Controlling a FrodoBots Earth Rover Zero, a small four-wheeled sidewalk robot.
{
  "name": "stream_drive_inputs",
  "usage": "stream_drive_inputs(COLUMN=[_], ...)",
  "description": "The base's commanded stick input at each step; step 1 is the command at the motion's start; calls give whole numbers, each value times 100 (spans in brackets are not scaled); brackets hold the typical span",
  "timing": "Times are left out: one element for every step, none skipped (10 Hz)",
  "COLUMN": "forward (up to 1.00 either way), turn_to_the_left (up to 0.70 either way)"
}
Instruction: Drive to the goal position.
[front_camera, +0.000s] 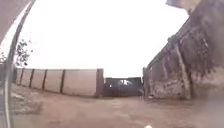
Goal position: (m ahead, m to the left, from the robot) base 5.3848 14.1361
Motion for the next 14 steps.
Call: stream_drive_inputs(forward=[84,84,84,84,84,84,84,84,84,84,84,84,85,85], turn_to_the_left=[4,12,28,31,33,33,33,33,33,33,33,33,34,34])
